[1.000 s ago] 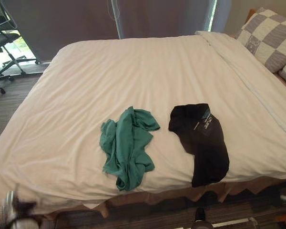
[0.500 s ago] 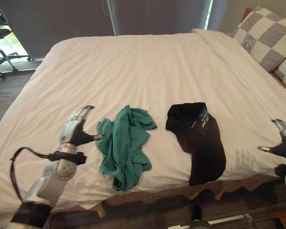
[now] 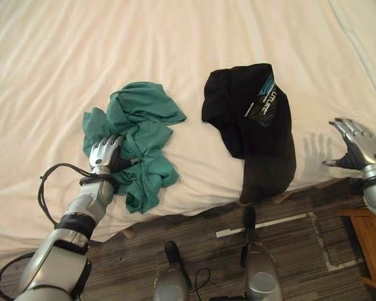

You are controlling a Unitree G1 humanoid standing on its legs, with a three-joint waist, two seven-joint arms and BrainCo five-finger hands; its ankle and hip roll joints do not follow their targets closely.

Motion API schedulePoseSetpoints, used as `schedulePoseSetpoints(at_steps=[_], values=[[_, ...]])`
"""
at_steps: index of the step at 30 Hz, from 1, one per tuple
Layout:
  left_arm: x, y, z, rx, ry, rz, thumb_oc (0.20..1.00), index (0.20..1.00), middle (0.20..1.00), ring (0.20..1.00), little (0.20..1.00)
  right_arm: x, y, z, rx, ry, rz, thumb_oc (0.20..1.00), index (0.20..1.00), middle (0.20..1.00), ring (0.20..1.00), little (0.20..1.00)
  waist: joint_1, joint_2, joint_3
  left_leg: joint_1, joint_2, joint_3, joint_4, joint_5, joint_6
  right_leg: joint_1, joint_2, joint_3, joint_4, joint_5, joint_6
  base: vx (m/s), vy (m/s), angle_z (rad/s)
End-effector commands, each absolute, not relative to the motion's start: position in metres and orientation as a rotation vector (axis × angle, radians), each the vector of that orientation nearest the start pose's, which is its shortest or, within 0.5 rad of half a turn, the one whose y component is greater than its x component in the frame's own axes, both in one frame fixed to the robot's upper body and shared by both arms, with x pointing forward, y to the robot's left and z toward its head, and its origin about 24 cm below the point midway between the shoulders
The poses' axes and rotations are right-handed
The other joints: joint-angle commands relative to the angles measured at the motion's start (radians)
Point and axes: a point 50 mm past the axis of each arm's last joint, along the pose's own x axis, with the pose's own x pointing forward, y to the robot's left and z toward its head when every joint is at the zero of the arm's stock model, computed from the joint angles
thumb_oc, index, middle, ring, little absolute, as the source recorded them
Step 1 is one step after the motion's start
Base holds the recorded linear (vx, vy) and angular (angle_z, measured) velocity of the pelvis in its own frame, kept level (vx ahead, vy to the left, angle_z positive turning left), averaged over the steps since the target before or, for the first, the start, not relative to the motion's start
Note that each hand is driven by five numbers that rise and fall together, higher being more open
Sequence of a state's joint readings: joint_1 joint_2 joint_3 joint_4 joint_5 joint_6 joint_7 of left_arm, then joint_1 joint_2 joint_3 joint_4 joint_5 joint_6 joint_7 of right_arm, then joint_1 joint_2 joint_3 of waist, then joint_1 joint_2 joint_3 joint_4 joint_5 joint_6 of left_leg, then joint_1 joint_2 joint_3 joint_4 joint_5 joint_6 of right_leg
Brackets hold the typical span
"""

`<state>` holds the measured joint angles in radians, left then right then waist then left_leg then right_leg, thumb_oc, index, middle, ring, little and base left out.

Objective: Tidy up the quilt and then pick up the clothes from the bed and put them into the laundry hamper.

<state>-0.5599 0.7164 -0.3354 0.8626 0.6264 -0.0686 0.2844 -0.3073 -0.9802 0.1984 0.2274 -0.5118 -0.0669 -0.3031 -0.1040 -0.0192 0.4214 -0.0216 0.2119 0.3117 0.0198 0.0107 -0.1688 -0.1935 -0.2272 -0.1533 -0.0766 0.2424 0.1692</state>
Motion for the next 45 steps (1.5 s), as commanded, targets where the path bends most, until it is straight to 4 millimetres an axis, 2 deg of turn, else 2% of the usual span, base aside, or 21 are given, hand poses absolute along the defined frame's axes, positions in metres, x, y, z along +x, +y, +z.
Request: schedulePoseSetpoints(at_steps=[1,5,9,11,15,16,17,23,24,26,28,29,30,32,36,37,38,39,40,41,45], values=[[0.279,0.364,0.024,1.51,0.588,0.15,0.2,0.2,0.2,0.2,0.2,0.31,-0.288,0.207,-1.541,-0.449,-0.268,1.0,1.0,1.0,1.0,1.0,0.055,-0.05,-0.004,-0.118,0.017,-0.046,0.068,0.045,-0.002,-0.054,-0.054,0.021,0.205,-0.143,0.083,-0.05,-0.03,0.0],[0.269,0.358,0.014,1.353,0.546,0.177,0.2,0.2,0.2,0.2,0.2,0.33,-0.279,0.227,-1.539,-0.468,-0.268,1.0,1.0,1.0,1.0,1.0,0.092,-0.032,0.014,-0.143,0.013,-0.061,0.066,0.06,-0.007,-0.067,-0.062,0.011,0.203,-0.137,0.079,-0.05,-0.026,0.09],[0.244,0.334,0.004,1.023,0.384,0.167,0.2,0.2,0.2,0.2,0.2,0.356,-0.286,0.234,-1.561,-0.335,-0.286,1.0,1.0,1.0,1.0,1.0,0.153,0.018,0.032,-0.172,0.001,-0.082,0.044,0.094,-0.014,-0.076,-0.073,-0.019,0.195,-0.131,0.073,-0.05,-0.018,0.19],[0.232,0.329,0.002,0.917,0.354,0.171,0.2,0.2,0.2,0.2,0.2,0.363,-0.292,0.23,-1.633,-0.266,-0.288,1.0,1.0,1.0,1.0,1.0,0.174,0.036,0.035,-0.177,-0.003,-0.087,0.034,0.101,-0.016,-0.076,-0.078,-0.033,0.197,-0.132,0.071,-0.04,-0.012,0.27],[0.216,0.328,-0.005,0.805,0.352,0.233,0.2,0.2,0.2,0.2,0.2,0.372,-0.298,0.186,-1.653,-0.064,-0.223,1.0,1.0,1.0,1.0,1.0,0.2,0.067,0.034,-0.172,-0.009,-0.109,0.034,0.094,-0.015,-0.057,-0.089,-0.055,0.21,-0.147,0.069,-0.01,-0.024,0.23],[0.211,0.328,-0.011,0.781,0.377,0.243,0.2,0.2,0.2,0.2,0.2,0.373,-0.296,0.17,-1.623,-0.013,-0.199,0.501,0.501,0.501,0.501,0.501,0.204,0.07,0.029,-0.172,-0.014,-0.115,0.037,0.094,-0.011,-0.053,-0.09,-0.057,0.211,-0.146,0.066,0.0,0.002,0.29],[0.208,0.327,-0.017,0.758,0.402,0.252,0.2,0.2,0.2,0.2,0.2,0.372,-0.294,0.154,-1.607,0.033,-0.161,0.2,0.2,0.2,0.2,0.2,0.209,0.074,0.022,-0.17,-0.018,-0.119,0.04,0.09,-0.009,-0.049,-0.092,-0.061,0.213,-0.148,0.065,0.0,0.009,0.29],[0.195,0.314,-0.038,0.666,0.477,0.241,0.2,0.2,0.2,0.2,0.2,0.349,-0.252,0.071,-1.281,0.114,-0.002,0.2,0.2,0.2,0.2,0.2,0.21,0.06,-0.031,-0.098,-0.044,-0.138,0.002,0.068,0.021,-0.01,-0.097,-0.07,0.234,-0.152,0.071,0.03,0.042,0.08],[0.196,0.312,-0.04,0.655,0.487,0.233,0.2,0.2,0.2,0.2,0.2,0.331,-0.23,0.049,-1.102,0.092,0.06,0.2,0.2,0.2,0.2,0.2,0.196,0.05,-0.058,-0.065,-0.048,-0.162,-0.039,0.071,0.031,0.007,-0.079,-0.044,0.261,-0.174,0.075,0.11,-0.085,0.06],[0.205,0.306,-0.04,0.635,0.477,0.225,0.2,0.2,0.2,0.2,0.2,0.313,-0.204,0.032,-0.884,0.082,0.121,0.2,0.2,0.2,0.2,0.2,0.167,0.037,-0.079,-0.05,-0.061,-0.214,-0.076,0.093,0.048,0.031,0.035,0.099,0.27,-0.245,0.062,0.09,-0.118,0.34],[0.206,0.305,-0.041,0.615,0.481,0.231,0.2,0.2,0.2,0.2,0.2,0.309,-0.191,0.028,-0.758,0.079,0.147,0.2,0.2,0.2,0.2,0.2,0.179,0.03,-0.094,-0.041,-0.064,-0.212,-0.081,0.094,0.053,0.059,0.071,0.139,0.238,-0.258,0.044,0.06,-0.099,0.89],[0.205,0.299,-0.046,0.597,0.498,0.215,0.2,0.2,0.2,0.2,0.2,0.302,-0.164,0.023,-0.546,0.074,0.234,0.2,0.2,0.2,0.2,0.2,0.197,0.019,-0.126,-0.033,-0.071,-0.236,-0.085,0.1,0.056,0.103,0.094,0.134,0.207,-0.273,0.014,0.08,-0.134,0.24],[0.205,0.3,-0.046,0.598,0.499,0.215,0.2,0.2,0.2,0.2,0.2,0.302,-0.164,0.022,-0.543,0.075,0.234,0.2,0.2,0.2,0.2,0.2,0.194,0.019,-0.125,-0.031,-0.072,-0.24,-0.085,0.099,0.055,0.109,0.094,0.13,0.204,-0.274,0.014,0.16,-0.252,0.06],[0.198,0.29,-0.055,0.56,0.526,0.178,0.2,0.2,0.2,0.2,0.2,0.3,-0.129,0.019,-0.225,0.105,0.331,0.2,0.2,0.2,0.2,0.2,0.216,0.011,-0.159,-0.015,-0.066,-0.271,-0.093,0.104,0.038,0.174,0.107,0.087,0.136,-0.279,-0.003,0.09,-0.156,0.42],[0.184,0.288,-0.063,0.489,0.553,0.184,0.2,0.2,0.2,0.2,0.2,0.308,-0.109,0.033,-0.071,0.069,0.402,0.2,0.2,0.2,0.2,0.2,0.242,0.018,-0.171,-0.024,-0.06,-0.284,-0.093,0.128,0.011,0.215,0.103,0.027,0.088,-0.263,0.0,-0.01,-0.055,0.34],[0.183,0.287,-0.064,0.474,0.554,0.184,0.2,0.2,0.2,0.2,0.2,0.31,-0.111,0.037,-0.097,0.051,0.401,0.2,0.2,0.2,0.2,0.2,0.246,0.021,-0.172,-0.033,-0.055,-0.275,-0.092,0.137,0.002,0.223,0.094,-0.006,0.078,-0.262,0.003,-0.15,0.036,0.47],[0.185,0.281,-0.065,0.445,0.546,0.184,0.2,0.2,0.2,0.2,0.2,0.312,-0.118,0.042,-0.143,0.03,0.385,0.2,0.2,0.2,0.2,0.2,0.241,0.026,-0.172,-0.05,-0.018,-0.163,-0.082,0.16,-0.001,0.236,0.063,-0.089,0.066,-0.256,0.014,-0.13,0.042,0.65],[0.185,0.281,-0.065,0.444,0.546,0.184,0.2,0.2,0.2,0.2,0.2,0.312,-0.118,0.042,-0.144,0.03,0.384,0.2,0.2,0.2,0.2,0.2,0.24,0.027,-0.172,-0.051,-0.019,-0.164,-0.081,0.159,-0.001,0.237,0.062,-0.091,0.065,-0.256,0.014,-0.16,0.06,1.33],[0.186,0.278,-0.066,0.428,0.541,0.191,0.2,0.2,0.2,0.2,0.2,0.312,-0.124,0.041,-0.136,0.035,0.363,0.2,0.2,0.2,0.2,0.2,0.224,0.027,-0.175,-0.052,0.016,-0.052,-0.069,0.166,-0.004,0.246,0.046,-0.139,0.057,-0.249,0.019,-0.15,0.086,1.77],[0.19,0.275,-0.062,0.388,0.505,0.217,0.2,0.2,0.2,0.2,0.2,0.31,-0.139,0.039,-0.075,0.047,0.3,0.2,0.2,0.2,0.2,0.2,0.195,0.025,-0.191,-0.035,0.087,0.146,-0.034,0.17,-0.01,0.262,0.012,-0.24,0.057,-0.238,0.027,-0.15,0.086,1.81],[0.192,0.273,-0.056,0.304,0.451,0.266,0.2,0.2,0.2,0.2,0.2,0.292,-0.174,0.027,-0.064,0.086,0.18,0.2,0.2,0.2,0.2,0.2,0.176,0.004,-0.218,-0.017,0.126,0.207,0.039,0.146,-0.028,0.323,-0.03,-0.348,0.079,-0.247,0.027,-0.02,0.08,1.71]])
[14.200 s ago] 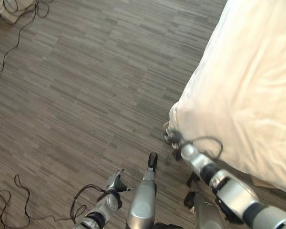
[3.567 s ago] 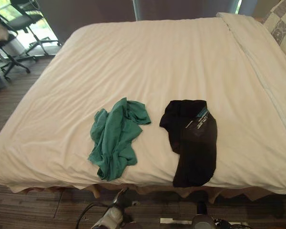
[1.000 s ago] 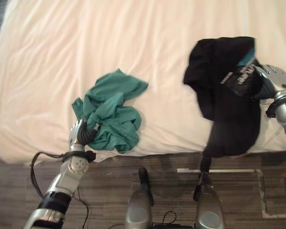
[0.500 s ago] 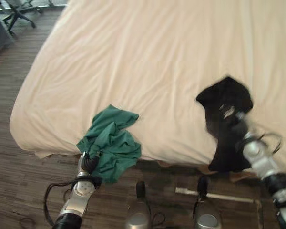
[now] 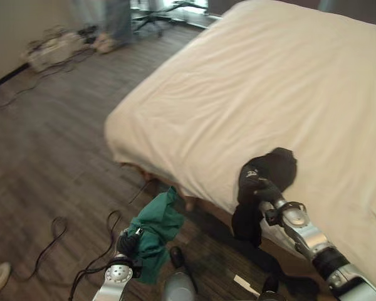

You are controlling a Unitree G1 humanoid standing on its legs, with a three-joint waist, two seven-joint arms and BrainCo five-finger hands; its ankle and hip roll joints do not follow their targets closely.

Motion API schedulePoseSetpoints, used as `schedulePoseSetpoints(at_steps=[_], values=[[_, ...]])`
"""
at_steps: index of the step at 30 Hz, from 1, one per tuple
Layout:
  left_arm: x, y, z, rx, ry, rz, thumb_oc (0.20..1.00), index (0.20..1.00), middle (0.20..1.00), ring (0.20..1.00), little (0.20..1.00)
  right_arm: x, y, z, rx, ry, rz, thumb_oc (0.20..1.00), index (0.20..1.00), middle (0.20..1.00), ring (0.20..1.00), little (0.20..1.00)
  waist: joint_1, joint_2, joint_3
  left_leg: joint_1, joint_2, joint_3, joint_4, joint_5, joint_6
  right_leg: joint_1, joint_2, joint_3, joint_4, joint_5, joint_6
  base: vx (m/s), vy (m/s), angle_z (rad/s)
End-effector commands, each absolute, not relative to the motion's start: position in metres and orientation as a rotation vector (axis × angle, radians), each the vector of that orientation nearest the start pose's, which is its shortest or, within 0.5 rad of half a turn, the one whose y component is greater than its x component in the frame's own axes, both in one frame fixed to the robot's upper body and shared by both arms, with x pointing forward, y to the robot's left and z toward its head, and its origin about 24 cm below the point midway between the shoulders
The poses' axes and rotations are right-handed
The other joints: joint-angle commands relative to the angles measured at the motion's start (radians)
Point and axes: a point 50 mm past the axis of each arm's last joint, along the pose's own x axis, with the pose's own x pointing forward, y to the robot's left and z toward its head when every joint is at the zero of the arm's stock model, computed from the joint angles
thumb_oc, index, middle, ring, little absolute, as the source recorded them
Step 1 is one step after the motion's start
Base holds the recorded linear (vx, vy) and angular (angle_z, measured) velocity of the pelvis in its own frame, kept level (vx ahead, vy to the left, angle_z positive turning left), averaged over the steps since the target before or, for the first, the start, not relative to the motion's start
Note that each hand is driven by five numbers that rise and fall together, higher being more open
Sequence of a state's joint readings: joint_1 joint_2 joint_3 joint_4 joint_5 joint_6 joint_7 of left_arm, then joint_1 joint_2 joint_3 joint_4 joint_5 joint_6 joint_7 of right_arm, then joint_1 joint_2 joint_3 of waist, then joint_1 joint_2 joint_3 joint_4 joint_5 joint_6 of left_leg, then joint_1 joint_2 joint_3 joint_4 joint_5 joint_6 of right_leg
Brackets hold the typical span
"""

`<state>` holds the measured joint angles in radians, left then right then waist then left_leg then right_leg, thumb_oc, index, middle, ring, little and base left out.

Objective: Tidy up the quilt and then pick up the clothes from the bed and put them into the laundry hamper.

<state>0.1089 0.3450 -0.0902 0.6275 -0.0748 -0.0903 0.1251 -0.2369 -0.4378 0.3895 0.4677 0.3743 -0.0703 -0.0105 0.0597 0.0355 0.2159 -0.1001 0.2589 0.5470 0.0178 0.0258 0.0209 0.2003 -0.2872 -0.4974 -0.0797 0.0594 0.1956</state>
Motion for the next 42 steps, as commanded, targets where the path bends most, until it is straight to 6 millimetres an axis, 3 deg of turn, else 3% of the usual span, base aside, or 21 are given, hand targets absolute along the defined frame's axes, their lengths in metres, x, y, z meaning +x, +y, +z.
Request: schedulePoseSetpoints(at_steps=[1,3,4,7,8,10,11,12,15,16,17,19,23,24,25,29,33,34,35,36,42], values=[[0.194,0.272,-0.05,0.229,0.406,0.307,0.2,0.2,0.2,0.2,0.2,0.271,-0.198,0.011,-0.071,0.132,0.078,0.2,0.2,0.2,0.2,0.2,0.008,-0.059,-0.021,0.076,0.085,-0.022,0.058,0.118,-0.216,-0.054,0.004,-0.054,0.114,-0.063,-0.006,-0.03,0.123,1.86],[0.193,0.27,-0.047,0.19,0.386,0.323,0.2,0.2,0.2,0.2,0.2,0.257,-0.209,0.001,-0.067,0.166,0.016,0.2,0.2,0.2,0.2,0.2,0.0,-0.056,-0.033,0.075,0.077,-0.036,0.053,0.114,-0.212,-0.041,-0.007,-0.096,0.137,-0.068,-0.001,0.06,0.146,2.64],[0.19,0.266,-0.047,0.125,0.383,0.337,0.2,0.2,0.2,0.2,0.2,0.239,-0.224,-0.014,-0.07,0.225,-0.097,0.2,0.2,0.2,0.2,0.2,0.016,-0.058,-0.042,0.061,0.041,-0.07,0.044,0.092,-0.188,-0.015,-0.037,-0.132,0.19,-0.057,0.012,0.2,0.239,1.88],[0.193,0.263,-0.047,0.095,0.377,0.349,0.2,0.2,0.2,0.2,0.2,0.225,-0.232,-0.025,-0.09,0.267,-0.178,0.2,0.2,0.2,0.2,0.2,0.028,-0.077,-0.029,0.058,-0.051,-0.135,0.019,0.039,-0.124,-0.029,-0.152,-0.159,0.405,0.067,0.056,0.23,0.231,2.26],[0.193,0.263,-0.047,0.096,0.376,0.348,0.2,0.2,0.2,0.2,0.2,0.225,-0.232,-0.025,-0.09,0.267,-0.18,0.2,0.2,0.2,0.2,0.2,0.024,-0.082,-0.029,0.055,-0.061,-0.139,0.018,0.037,-0.119,-0.033,-0.164,-0.161,0.418,0.064,0.058,0.11,0.115,2.05],[0.199,0.258,-0.048,0.066,0.372,0.337,0.2,0.2,0.2,0.2,0.2,0.222,-0.23,-0.026,-0.064,0.26,-0.196,0.2,0.2,0.2,0.2,0.2,0.003,-0.072,-0.012,0.051,-0.081,-0.182,-0.002,0.047,-0.092,-0.121,-0.116,-0.006,0.478,0.062,0.038,0.15,0.145,1.21],[0.206,0.251,-0.052,0.012,0.376,0.341,0.2,0.2,0.2,0.2,0.2,0.218,-0.229,-0.026,-0.014,0.249,-0.21,0.2,0.2,0.2,0.2,0.2,-0.03,-0.046,0.009,0.087,-0.101,-0.274,-0.038,0.047,-0.096,-0.248,0.024,0.218,0.462,-0.05,0.029,0.32,0.142,1.48],[0.209,0.249,-0.052,0.01,0.377,0.331,0.2,0.2,0.2,0.2,0.2,0.216,-0.229,-0.026,0.005,0.24,-0.217,0.2,0.2,0.2,0.2,0.2,-0.03,-0.041,0.013,0.097,-0.109,-0.302,-0.048,0.043,-0.1,-0.259,0.045,0.251,0.409,-0.082,0.028,0.29,0.057,1.56],[0.217,0.243,-0.052,0.032,0.367,0.291,0.2,0.2,0.2,0.2,0.2,0.212,-0.231,-0.026,0.002,0.232,-0.221,0.2,0.2,0.2,0.2,0.2,-0.046,-0.039,0.012,0.117,-0.124,-0.358,-0.066,0.035,-0.108,-0.263,0.072,0.271,0.271,-0.084,0.005,0.26,-0.107,1.06],[0.223,0.24,-0.048,0.051,0.348,0.261,0.2,0.2,0.2,0.2,0.2,0.209,-0.238,-0.026,-0.048,0.24,-0.23,0.2,0.2,0.2,0.2,0.2,-0.062,-0.043,0.01,0.128,-0.147,-0.4,-0.067,0.024,-0.104,-0.273,0.102,0.337,0.202,-0.077,0.009,0.24,-0.123,1.09],[0.227,0.235,-0.046,0.049,0.341,0.23,0.2,0.2,0.2,0.2,0.2,0.207,-0.243,-0.031,-0.158,0.277,-0.229,0.2,0.2,0.2,0.2,0.2,-0.063,-0.052,0.01,0.135,-0.169,-0.438,-0.056,0.009,-0.106,-0.271,0.103,0.382,0.167,-0.017,0.021,0.23,-0.121,1.47],[0.23,0.232,-0.047,0.036,0.342,0.217,0.2,0.2,0.2,0.2,0.2,0.208,-0.244,-0.034,-0.206,0.298,-0.216,0.2,0.2,0.2,0.2,0.2,-0.056,-0.052,0.007,0.14,-0.17,-0.444,-0.047,0.0,-0.105,-0.259,0.099,0.374,0.163,-0.021,0.02,0.15,-0.104,1.37],[0.211,0.23,-0.065,-0.012,0.418,0.253,0.2,0.2,0.2,0.2,0.2,0.197,-0.249,-0.056,-0.283,0.434,-0.218,0.2,0.2,0.2,0.2,0.2,-0.041,-0.048,-0.026,0.185,-0.175,-0.445,-0.044,-0.024,-0.107,-0.17,0.098,0.339,0.079,-0.017,0.008,0.17,-0.068,0.41],[0.205,0.229,-0.075,0.017,0.47,0.273,0.2,0.2,0.2,0.2,0.2,0.198,-0.263,-0.06,-0.438,0.505,-0.192,0.2,0.2,0.2,0.2,0.2,-0.002,-0.026,0.012,0.154,-0.187,-0.443,0.111,-0.012,-0.144,-0.062,0.217,0.281,0.054,-0.125,-0.081,0.09,-0.096,0.21],[0.208,0.227,-0.071,0.001,0.451,0.267,0.2,0.2,0.2,0.2,0.2,0.205,-0.267,-0.051,-0.459,0.472,-0.206,0.2,0.2,0.2,0.2,0.2,0.012,-0.032,0.04,0.074,-0.178,-0.44,0.27,0.05,-0.165,-0.034,0.209,0.277,0.044,-0.136,-0.096,0.03,-0.086,0.12],[0.211,0.225,-0.069,-0.012,0.441,0.276,0.2,0.2,0.2,0.2,0.2,0.21,-0.267,-0.044,-0.466,0.441,-0.206,0.2,0.2,0.2,0.2,0.2,0.023,-0.054,0.059,-0.044,-0.155,-0.419,0.442,0.094,-0.161,-0.008,0.202,0.267,0.031,-0.15,-0.114,0.16,-0.121,0.07],[0.21,0.227,-0.065,-0.022,0.422,0.284,0.2,0.2,0.2,0.2,0.2,0.213,-0.262,-0.039,-0.479,0.418,-0.16,0.2,0.2,0.2,0.2,0.2,0.063,-0.059,0.044,-0.11,-0.186,-0.371,0.276,0.036,-0.119,0.031,0.206,0.285,-0.001,-0.179,-0.098,0.35,0.021,-0.07],[0.207,0.226,-0.066,-0.031,0.424,0.287,0.2,0.2,0.2,0.2,0.2,0.215,-0.261,-0.037,-0.489,0.405,-0.146,0.2,0.2,0.2,0.2,0.2,0.081,-0.049,0.031,-0.118,-0.178,-0.332,0.118,0.084,-0.124,0.06,0.218,0.287,-0.007,-0.206,-0.084,0.41,0.085,-0.07],[0.207,0.226,-0.066,-0.031,0.425,0.287,0.2,0.2,0.2,0.2,0.2,0.215,-0.261,-0.037,-0.489,0.406,-0.146,0.2,0.2,0.2,0.2,0.2,0.082,-0.051,0.032,-0.111,-0.182,-0.329,0.107,0.089,-0.124,0.061,0.215,0.288,-0.006,-0.207,-0.084,0.57,0.131,0.02],[0.204,0.224,-0.068,-0.035,0.434,0.286,0.2,0.2,0.2,0.2,0.2,0.218,-0.26,-0.035,-0.494,0.393,-0.143,0.2,0.2,0.2,0.2,0.2,0.096,-0.048,0.025,-0.15,-0.158,-0.275,0.01,0.126,-0.127,0.097,0.22,0.283,-0.008,-0.237,-0.074,0.29,0.063,0.05],[0.198,0.234,-0.067,-0.023,0.438,0.305,0.2,0.2,0.2,0.2,0.2,0.226,-0.248,-0.033,-0.5,0.367,-0.09,0.2,0.2,0.2,0.2,0.2,0.136,-0.084,-0.009,-0.173,-0.129,-0.23,-0.017,0.18,-0.111,0.173,0.206,0.32,0.032,-0.289,-0.047,0.53,0.116,-0.37]])
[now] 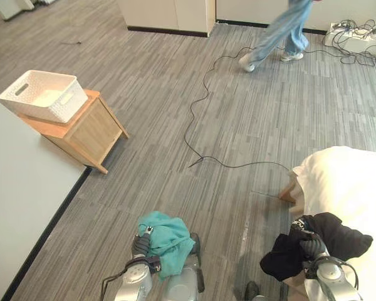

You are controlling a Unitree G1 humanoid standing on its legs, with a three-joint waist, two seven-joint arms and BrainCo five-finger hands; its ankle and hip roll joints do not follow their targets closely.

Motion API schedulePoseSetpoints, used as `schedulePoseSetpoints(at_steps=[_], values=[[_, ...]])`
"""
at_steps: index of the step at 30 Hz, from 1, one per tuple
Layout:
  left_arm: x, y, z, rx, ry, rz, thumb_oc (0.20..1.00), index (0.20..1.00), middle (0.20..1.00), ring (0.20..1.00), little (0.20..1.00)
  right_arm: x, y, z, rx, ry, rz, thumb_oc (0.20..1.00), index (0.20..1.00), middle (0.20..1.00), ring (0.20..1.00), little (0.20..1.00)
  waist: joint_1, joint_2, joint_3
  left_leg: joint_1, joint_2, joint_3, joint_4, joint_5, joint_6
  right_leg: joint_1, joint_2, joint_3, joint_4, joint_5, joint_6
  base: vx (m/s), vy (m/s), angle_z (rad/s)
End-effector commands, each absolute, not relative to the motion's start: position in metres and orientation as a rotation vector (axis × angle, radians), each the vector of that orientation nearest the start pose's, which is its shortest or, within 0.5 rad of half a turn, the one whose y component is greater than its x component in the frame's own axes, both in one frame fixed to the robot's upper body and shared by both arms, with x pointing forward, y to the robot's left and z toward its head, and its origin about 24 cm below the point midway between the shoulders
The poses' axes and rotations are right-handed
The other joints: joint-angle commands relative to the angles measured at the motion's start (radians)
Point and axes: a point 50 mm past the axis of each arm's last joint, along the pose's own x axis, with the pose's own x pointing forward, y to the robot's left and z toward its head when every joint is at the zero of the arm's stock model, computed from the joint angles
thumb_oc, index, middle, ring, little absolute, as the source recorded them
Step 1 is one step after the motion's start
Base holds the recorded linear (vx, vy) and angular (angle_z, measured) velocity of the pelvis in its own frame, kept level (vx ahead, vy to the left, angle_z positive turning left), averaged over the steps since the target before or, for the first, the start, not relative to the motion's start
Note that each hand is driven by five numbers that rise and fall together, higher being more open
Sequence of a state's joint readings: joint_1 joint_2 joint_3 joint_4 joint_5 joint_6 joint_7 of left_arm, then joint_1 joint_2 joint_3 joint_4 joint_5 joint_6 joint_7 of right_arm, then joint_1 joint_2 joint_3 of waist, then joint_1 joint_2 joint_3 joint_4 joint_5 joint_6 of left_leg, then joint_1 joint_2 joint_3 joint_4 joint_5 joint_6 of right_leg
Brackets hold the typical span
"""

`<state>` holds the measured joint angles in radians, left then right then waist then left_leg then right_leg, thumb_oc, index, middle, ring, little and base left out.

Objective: Tidy up the quilt and then pick up the clothes from the bed and put them into the laundry hamper.

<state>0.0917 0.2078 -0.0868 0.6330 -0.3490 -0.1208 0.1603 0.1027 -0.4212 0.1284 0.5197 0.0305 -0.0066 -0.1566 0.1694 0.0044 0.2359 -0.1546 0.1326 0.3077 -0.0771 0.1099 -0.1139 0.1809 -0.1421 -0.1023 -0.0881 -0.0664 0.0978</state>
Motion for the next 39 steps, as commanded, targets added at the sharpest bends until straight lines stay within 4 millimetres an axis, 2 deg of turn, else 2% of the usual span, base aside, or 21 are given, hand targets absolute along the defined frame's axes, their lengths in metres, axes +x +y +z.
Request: schedulePoseSetpoints(at_steps=[1,3,4,6,7,9,11,13,16,20,21,22,24,27,30,32,33,34,37,38,39], values=[[0.197,0.238,-0.067,-0.009,0.448,0.299,0.2,0.2,0.2,0.2,0.2,0.225,-0.242,-0.036,-0.483,0.375,-0.071,0.2,0.2,0.2,0.2,0.2,0.041,-0.096,-0.038,-0.101,-0.029,0.01,0.095,0.074,0.051,0.175,0.035,-0.047,0.146,-0.13,0.072,0.48,0.143,-0.38],[0.198,0.239,-0.067,-0.003,0.451,0.296,0.2,0.2,0.2,0.2,0.2,0.226,-0.239,-0.037,-0.478,0.374,-0.062,0.2,0.2,0.2,0.2,0.2,0.051,-0.113,-0.036,-0.087,-0.042,0.017,0.101,0.05,0.07,0.139,0.032,-0.028,0.243,-0.065,0.103,0.43,0.157,-0.18],[0.202,0.24,-0.065,0.003,0.445,0.296,0.2,0.2,0.2,0.2,0.2,0.228,-0.233,-0.037,-0.478,0.369,-0.045,0.2,0.2,0.2,0.2,0.2,0.04,-0.121,-0.014,-0.024,-0.06,0.021,0.102,0.001,0.101,0.045,0.013,-0.023,0.482,0.089,0.164,0.26,0.113,-0.22],[0.203,0.24,-0.065,0.003,0.445,0.296,0.2,0.2,0.2,0.2,0.2,0.228,-0.234,-0.037,-0.478,0.368,-0.046,0.2,0.2,0.2,0.2,0.2,0.046,-0.116,-0.017,-0.029,-0.051,0.025,0.104,0.002,0.1,0.039,0.019,-0.017,0.478,0.096,0.164,0.29,0.125,-0.01],[0.207,0.242,-0.06,0.023,0.429,0.297,0.2,0.2,0.2,0.2,0.2,0.232,-0.231,-0.033,-0.498,0.347,-0.029,0.2,0.2,0.2,0.2,0.2,0.018,-0.079,0.008,0.066,-0.042,0.012,0.077,-0.026,0.123,-0.08,-0.015,-0.045,0.685,0.223,0.164,0.54,0.23,0.28],[0.215,0.239,-0.054,0.042,0.401,0.275,0.2,0.2,0.2,0.2,0.2,0.235,-0.228,-0.029,-0.495,0.327,-0.023,0.2,0.2,0.2,0.2,0.2,-0.03,-0.041,0.032,0.168,-0.039,-0.043,0.024,-0.051,0.13,-0.237,0.029,-0.06,0.79,0.124,0.135,0.88,0.214,0.48],[0.222,0.234,-0.05,0.058,0.383,0.247,0.2,0.2,0.2,0.2,0.2,0.23,-0.229,-0.031,-0.484,0.337,-0.019,0.2,0.2,0.2,0.2,0.2,-0.099,-0.034,0.046,0.236,-0.062,-0.108,0.01,-0.085,0.112,-0.346,0.095,-0.059,0.664,0.056,0.108,0.81,-0.002,0.7],[0.234,0.233,-0.042,0.086,0.345,0.231,0.2,0.2,0.2,0.2,0.2,0.221,-0.239,-0.034,-0.482,0.362,-0.059,0.2,0.2,0.2,0.2,0.2,-0.153,-0.053,0.041,0.317,-0.071,-0.155,-0.01,-0.148,0.064,-0.397,0.02,-0.059,0.269,0.051,0.1,0.67,-0.161,1.28],[0.237,0.231,-0.042,0.097,0.341,0.231,0.2,0.2,0.2,0.2,0.2,0.217,-0.244,-0.034,-0.484,0.374,-0.083,0.2,0.2,0.2,0.2,0.2,-0.196,-0.033,0.036,0.398,-0.03,-0.199,-0.01,-0.222,0.025,-0.461,-0.052,-0.064,0.083,0.135,0.13,0.67,-0.214,0.83],[0.224,0.232,-0.053,0.09,0.385,0.245,0.2,0.2,0.2,0.2,0.2,0.217,-0.24,-0.035,-0.508,0.377,-0.044,0.2,0.2,0.2,0.2,0.2,-0.222,-0.021,0.012,0.52,0.011,-0.258,0.041,-0.245,-0.012,-0.462,-0.097,-0.105,0.11,0.203,0.147,0.69,-0.237,0.93],[0.219,0.233,-0.057,0.077,0.403,0.252,0.2,0.2,0.2,0.2,0.2,0.22,-0.241,-0.032,-0.517,0.367,-0.033,0.2,0.2,0.2,0.2,0.2,-0.219,-0.018,0.001,0.522,0.023,-0.256,0.106,-0.215,-0.021,-0.447,-0.094,-0.114,0.131,0.211,0.138,0.77,-0.443,0.4],[0.206,0.237,-0.066,0.049,0.447,0.287,0.2,0.2,0.2,0.2,0.2,0.226,-0.241,-0.027,-0.528,0.347,-0.005,0.2,0.2,0.2,0.2,0.2,-0.207,-0.006,0.0,0.434,0.066,-0.265,0.4,-0.077,-0.02,-0.395,-0.061,-0.11,0.151,0.19,0.091,0.57,-0.378,0.51],[0.203,0.239,-0.068,0.031,0.458,0.299,0.2,0.2,0.2,0.2,0.2,0.23,-0.242,-0.021,-0.544,0.324,-0.001,0.2,0.2,0.2,0.2,0.2,-0.183,-0.022,0.014,0.343,0.065,-0.29,0.58,-0.017,-0.006,-0.342,-0.049,-0.117,0.147,0.166,0.052,0.41,-0.416,0.51],[0.202,0.242,-0.069,-0.01,0.462,0.34,0.2,0.2,0.2,0.2,0.2,0.244,-0.244,-0.004,-0.578,0.258,0.007,0.2,0.2,0.2,0.2,0.2,-0.097,-0.069,0.06,0.122,0.017,-0.271,0.847,-0.047,0.027,-0.191,-0.029,-0.13,0.095,0.093,-0.004,0.56,-0.43,-0.07],[0.19,0.238,-0.077,-0.04,0.493,0.358,0.2,0.2,0.2,0.2,0.2,0.249,-0.24,0.003,-0.612,0.228,0.059,0.2,0.2,0.2,0.2,0.2,0.007,-0.065,0.051,-0.039,-0.059,-0.166,0.584,-0.118,0.053,-0.036,0.009,-0.141,0.049,0.006,0.019,0.68,-0.122,-0.09],[0.187,0.237,-0.078,-0.041,0.499,0.354,0.2,0.2,0.2,0.2,0.2,0.249,-0.239,0.003,-0.61,0.227,0.063,0.2,0.2,0.2,0.2,0.2,0.024,-0.068,0.037,-0.044,-0.071,-0.126,0.481,-0.112,0.068,-0.015,0.013,-0.141,0.049,-0.013,0.022,0.53,-0.013,-0.11],[0.183,0.236,-0.081,-0.043,0.514,0.351,0.2,0.2,0.2,0.2,0.2,0.251,-0.238,0.003,-0.616,0.223,0.071,0.2,0.2,0.2,0.2,0.2,0.044,-0.049,0.019,-0.068,-0.063,-0.066,0.362,-0.083,0.066,0.013,0.046,-0.162,0.049,-0.041,0.028,0.68,-0.052,-0.24],[0.179,0.237,-0.083,-0.036,0.531,0.355,0.2,0.2,0.2,0.2,0.2,0.253,-0.239,0.003,-0.612,0.217,0.047,0.2,0.2,0.2,0.2,0.2,0.063,-0.046,-0.002,-0.076,-0.038,0.108,0.201,-0.044,0.06,0.077,0.079,-0.191,0.057,-0.095,0.032,0.69,-0.047,-0.3],[0.178,0.237,-0.084,-0.04,0.542,0.364,0.2,0.2,0.2,0.2,0.2,0.254,-0.238,0.001,-0.613,0.221,0.031,0.2,0.2,0.2,0.2,0.2,0.066,-0.063,-0.023,-0.048,-0.039,0.218,0.157,-0.057,0.082,0.122,0.086,-0.238,0.11,-0.127,0.057,0.65,-0.004,0.35],[0.174,0.24,-0.086,-0.04,0.555,0.381,0.2,0.2,0.2,0.2,0.2,0.25,-0.229,-0.009,-0.585,0.246,0.044,0.2,0.2,0.2,0.2,0.2,0.084,-0.092,-0.034,-0.013,-0.095,0.226,0.168,-0.086,0.165,0.071,0.058,-0.25,0.327,-0.035,0.109,0.62,0.117,0.39],[0.174,0.24,-0.086,-0.039,0.556,0.379,0.2,0.2,0.2,0.2,0.2,0.249,-0.229,-0.009,-0.584,0.248,0.043,0.2,0.2,0.2,0.2,0.2,0.081,-0.096,-0.036,-0.008,-0.11,0.203,0.165,-0.108,0.16,0.073,0.05,-0.24,0.337,-0.05,0.12,0.77,0.071,0.78]])
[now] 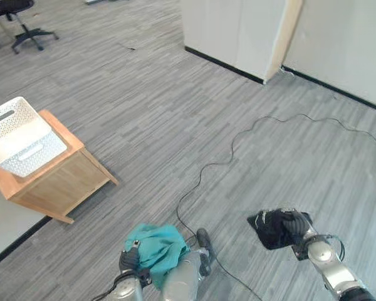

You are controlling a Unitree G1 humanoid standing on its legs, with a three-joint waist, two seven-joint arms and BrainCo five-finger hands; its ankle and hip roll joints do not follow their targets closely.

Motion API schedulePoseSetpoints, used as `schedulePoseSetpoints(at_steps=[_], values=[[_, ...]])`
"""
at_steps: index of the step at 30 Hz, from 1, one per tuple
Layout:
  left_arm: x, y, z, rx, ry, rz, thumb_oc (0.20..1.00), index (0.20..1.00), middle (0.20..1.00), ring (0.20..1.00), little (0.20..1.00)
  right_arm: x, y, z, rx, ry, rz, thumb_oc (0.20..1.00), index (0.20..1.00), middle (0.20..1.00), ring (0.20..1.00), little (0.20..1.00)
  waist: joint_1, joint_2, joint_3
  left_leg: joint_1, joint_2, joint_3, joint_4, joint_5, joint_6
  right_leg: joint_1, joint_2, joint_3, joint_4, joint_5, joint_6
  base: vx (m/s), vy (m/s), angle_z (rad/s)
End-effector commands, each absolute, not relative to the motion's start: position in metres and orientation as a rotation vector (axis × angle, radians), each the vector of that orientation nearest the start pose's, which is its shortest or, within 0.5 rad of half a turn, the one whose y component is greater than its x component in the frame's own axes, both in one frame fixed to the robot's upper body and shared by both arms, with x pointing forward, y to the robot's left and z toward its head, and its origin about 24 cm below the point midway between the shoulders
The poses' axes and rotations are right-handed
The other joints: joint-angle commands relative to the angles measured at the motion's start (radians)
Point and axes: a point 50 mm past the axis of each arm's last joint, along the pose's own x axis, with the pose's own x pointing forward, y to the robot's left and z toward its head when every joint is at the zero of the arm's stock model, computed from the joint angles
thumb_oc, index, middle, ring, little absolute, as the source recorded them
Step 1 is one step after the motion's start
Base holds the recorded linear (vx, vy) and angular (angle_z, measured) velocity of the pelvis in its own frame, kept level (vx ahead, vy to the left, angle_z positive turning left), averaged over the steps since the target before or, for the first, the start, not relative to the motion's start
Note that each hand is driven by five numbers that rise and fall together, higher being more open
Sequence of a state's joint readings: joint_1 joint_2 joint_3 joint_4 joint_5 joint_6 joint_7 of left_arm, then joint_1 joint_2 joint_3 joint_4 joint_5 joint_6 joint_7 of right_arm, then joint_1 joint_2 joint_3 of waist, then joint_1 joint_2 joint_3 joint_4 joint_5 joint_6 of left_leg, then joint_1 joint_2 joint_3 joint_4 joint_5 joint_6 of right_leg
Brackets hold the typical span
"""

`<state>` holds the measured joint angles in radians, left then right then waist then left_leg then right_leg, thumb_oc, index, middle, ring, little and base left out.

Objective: Tidy up the quilt and then pick up the clothes from the bed and put them into the laundry hamper.

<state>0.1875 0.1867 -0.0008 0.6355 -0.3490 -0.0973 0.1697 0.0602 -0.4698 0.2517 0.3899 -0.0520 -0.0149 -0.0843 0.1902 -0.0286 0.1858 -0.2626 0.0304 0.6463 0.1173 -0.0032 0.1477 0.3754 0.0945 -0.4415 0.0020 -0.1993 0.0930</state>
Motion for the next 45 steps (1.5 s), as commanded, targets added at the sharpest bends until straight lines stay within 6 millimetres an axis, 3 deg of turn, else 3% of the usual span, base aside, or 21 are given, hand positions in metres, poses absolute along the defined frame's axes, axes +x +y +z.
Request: schedulePoseSetpoints(at_steps=[1,2,6,9,11,15,18,19,20,21,23,24,25,27,30,33,37,38,40,42,45], values=[[0.169,0.241,-0.091,-0.037,0.587,0.399,0.2,0.2,0.2,0.2,0.2,0.242,-0.229,-0.019,-0.563,0.291,0.029,0.2,0.2,0.2,0.2,0.2,0.064,-0.057,0.023,0.156,-0.003,-0.143,-0.025,-0.028,-0.071,-0.183,-0.223,0.076,0.529,0.265,0.169,0.67,0.0,1.04],[0.17,0.244,-0.09,-0.019,0.59,0.405,0.2,0.2,0.2,0.2,0.2,0.239,-0.225,-0.022,-0.547,0.298,0.034,0.2,0.2,0.2,0.2,0.2,0.044,-0.024,0.027,0.207,0.009,-0.166,-0.045,-0.017,-0.053,-0.294,-0.237,0.098,0.679,0.325,0.169,0.61,-0.027,1.46],[0.173,0.251,-0.085,0.028,0.572,0.417,0.2,0.2,0.2,0.2,0.2,0.232,-0.23,-0.023,-0.525,0.312,0.012,0.2,0.2,0.2,0.2,0.2,-0.02,0.012,0.041,0.318,0.012,-0.302,-0.112,-0.025,-0.059,-0.44,-0.286,0.141,0.771,0.276,0.143,0.52,-0.061,1.79],[0.177,0.248,-0.082,0.045,0.547,0.39,0.2,0.2,0.2,0.2,0.2,0.228,-0.236,-0.022,-0.518,0.311,0.001,0.2,0.2,0.2,0.2,0.2,-0.072,-0.008,0.049,0.387,-0.006,-0.443,-0.132,-0.056,-0.094,-0.504,-0.276,0.218,0.551,0.24,0.111,0.54,-0.247,1.58],[0.177,0.246,-0.082,0.074,0.546,0.366,0.2,0.2,0.2,0.2,0.2,0.226,-0.244,-0.019,-0.523,0.309,-0.023,0.2,0.2,0.2,0.2,0.2,-0.104,-0.047,0.058,0.457,-0.011,-0.586,-0.147,-0.12,-0.15,-0.559,-0.298,0.345,0.134,0.249,0.121,0.79,-0.451,1.76],[0.176,0.248,-0.084,0.11,0.563,0.361,0.2,0.2,0.2,0.2,0.2,0.223,-0.245,-0.019,-0.531,0.31,-0.019,0.2,0.2,0.2,0.2,0.2,-0.151,-0.026,0.071,0.546,0.058,-0.689,-0.179,-0.171,-0.202,-0.618,-0.328,0.363,-0.039,0.329,0.169,0.62,-0.328,1.51],[0.162,0.248,-0.092,0.09,0.602,0.362,0.2,0.2,0.2,0.2,0.2,0.22,-0.237,-0.022,-0.531,0.318,0.047,0.2,0.2,0.2,0.2,0.2,-0.17,-0.047,0.046,0.584,0.098,-0.752,-0.109,-0.161,-0.248,-0.602,-0.329,0.356,0.026,0.352,0.164,0.73,-0.52,1.5],[0.162,0.242,-0.094,0.06,0.602,0.358,0.2,0.2,0.2,0.2,0.2,0.221,-0.236,-0.021,-0.545,0.31,0.067,0.2,0.2,0.2,0.2,0.2,-0.167,-0.04,0.054,0.497,0.131,-0.742,0.095,-0.048,-0.264,-0.552,-0.303,0.341,0.026,0.339,0.134,0.42,-0.382,0.79],[0.162,0.242,-0.094,0.06,0.603,0.358,0.2,0.2,0.2,0.2,0.2,0.221,-0.236,-0.021,-0.544,0.31,0.067,0.2,0.2,0.2,0.2,0.2,-0.168,-0.037,0.05,0.497,0.135,-0.742,0.098,-0.056,-0.263,-0.549,-0.3,0.339,0.025,0.334,0.137,0.45,-0.632,0.84],[0.168,0.238,-0.089,0.042,0.573,0.334,0.2,0.2,0.2,0.2,0.2,0.224,-0.235,-0.014,-0.56,0.274,0.085,0.2,0.2,0.2,0.2,0.2,-0.138,-0.06,0.095,0.316,0.145,-0.688,0.438,0.059,-0.253,-0.453,-0.292,0.288,0.005,0.301,0.077,0.17,-0.331,0.56],[0.172,0.236,-0.085,0.04,0.553,0.322,0.2,0.2,0.2,0.2,0.2,0.224,-0.235,-0.012,-0.56,0.267,0.083,0.2,0.2,0.2,0.2,0.2,-0.131,-0.077,0.109,0.253,0.135,-0.639,0.543,0.05,-0.24,-0.414,-0.286,0.268,-0.008,0.282,0.049,0.24,-0.446,0.44],[0.176,0.236,-0.082,0.05,0.531,0.315,0.2,0.2,0.2,0.2,0.2,0.226,-0.236,-0.011,-0.576,0.266,0.083,0.2,0.2,0.2,0.2,0.2,-0.091,-0.088,0.14,0.11,0.038,-0.596,0.687,-0.027,-0.24,-0.357,-0.27,0.264,-0.019,0.244,0.03,0.4,-0.458,0.22],[0.177,0.235,-0.081,0.046,0.527,0.314,0.2,0.2,0.2,0.2,0.2,0.226,-0.235,-0.012,-0.583,0.271,0.092,0.2,0.2,0.2,0.2,0.2,-0.078,-0.086,0.139,0.061,0.013,-0.575,0.687,-0.039,-0.239,-0.333,-0.261,0.262,-0.016,0.225,0.03,0.33,-0.31,0.06],[0.177,0.234,-0.08,0.049,0.525,0.303,0.2,0.2,0.2,0.2,0.2,0.225,-0.236,-0.013,-0.586,0.281,0.092,0.2,0.2,0.2,0.2,0.2,-0.07,-0.093,0.132,0.027,0.016,-0.522,0.638,-0.025,-0.236,-0.312,-0.26,0.247,-0.019,0.206,0.031,0.31,-0.125,0.14],[0.177,0.229,-0.079,0.063,0.521,0.265,0.2,0.2,0.2,0.2,0.2,0.221,-0.238,-0.017,-0.584,0.301,0.076,0.2,0.2,0.2,0.2,0.2,-0.054,-0.077,0.104,0.008,0.11,-0.363,0.342,-0.011,-0.21,-0.227,-0.242,0.202,-0.042,0.139,0.042,0.53,-0.021,0.32],[0.176,0.228,-0.081,0.085,0.539,0.253,0.2,0.2,0.2,0.2,0.2,0.215,-0.242,-0.023,-0.59,0.322,0.041,0.2,0.2,0.2,0.2,0.2,-0.058,-0.054,0.068,0.024,0.184,-0.17,-0.019,0.114,-0.234,-0.11,-0.213,0.109,-0.036,0.064,0.072,0.68,0.141,0.84],[0.17,0.23,-0.086,0.121,0.58,0.241,0.2,0.2,0.2,0.2,0.2,0.213,-0.233,-0.027,-0.585,0.319,0.062,0.2,0.2,0.2,0.2,0.2,-0.062,-0.081,0.046,0.099,0.12,-0.196,-0.05,0.091,-0.193,-0.09,-0.249,0.109,0.204,0.112,0.132,0.66,0.208,0.68],[0.175,0.233,-0.083,0.14,0.569,0.242,0.2,0.2,0.2,0.2,0.2,0.215,-0.225,-0.027,-0.58,0.31,0.079,0.2,0.2,0.2,0.2,0.2,-0.078,-0.083,0.06,0.156,0.094,-0.166,-0.05,0.059,-0.145,-0.165,-0.293,0.126,0.416,0.249,0.159,0.51,0.179,0.33],[0.177,0.236,-0.08,0.166,0.555,0.238,0.2,0.2,0.2,0.2,0.2,0.218,-0.222,-0.023,-0.576,0.285,0.081,0.2,0.2,0.2,0.2,0.2,-0.093,-0.077,0.07,0.197,0.086,-0.164,-0.059,0.041,-0.131,-0.214,-0.315,0.149,0.529,0.325,0.166,0.38,0.132,0.31],[0.187,0.241,-0.072,0.211,0.517,0.233,0.2,0.2,0.2,0.2,0.2,0.224,-0.218,-0.018,-0.575,0.254,0.091,0.2,0.2,0.2,0.2,0.2,-0.119,-0.05,0.083,0.277,0.092,-0.194,-0.1,0.017,-0.12,-0.337,-0.329,0.184,0.694,0.326,0.16,0.49,0.117,0.62],[0.193,0.243,-0.068,0.238,0.494,0.238,0.2,0.2,0.2,0.2,0.2,0.227,-0.216,-0.015,-0.575,0.239,0.093,0.2,0.2,0.2,0.2,0.2,-0.147,-0.033,0.09,0.339,0.087,-0.241,-0.136,0.004,-0.131,-0.43,-0.316,0.198,0.66,0.279,0.141,0.43,-0.014,0.51]])
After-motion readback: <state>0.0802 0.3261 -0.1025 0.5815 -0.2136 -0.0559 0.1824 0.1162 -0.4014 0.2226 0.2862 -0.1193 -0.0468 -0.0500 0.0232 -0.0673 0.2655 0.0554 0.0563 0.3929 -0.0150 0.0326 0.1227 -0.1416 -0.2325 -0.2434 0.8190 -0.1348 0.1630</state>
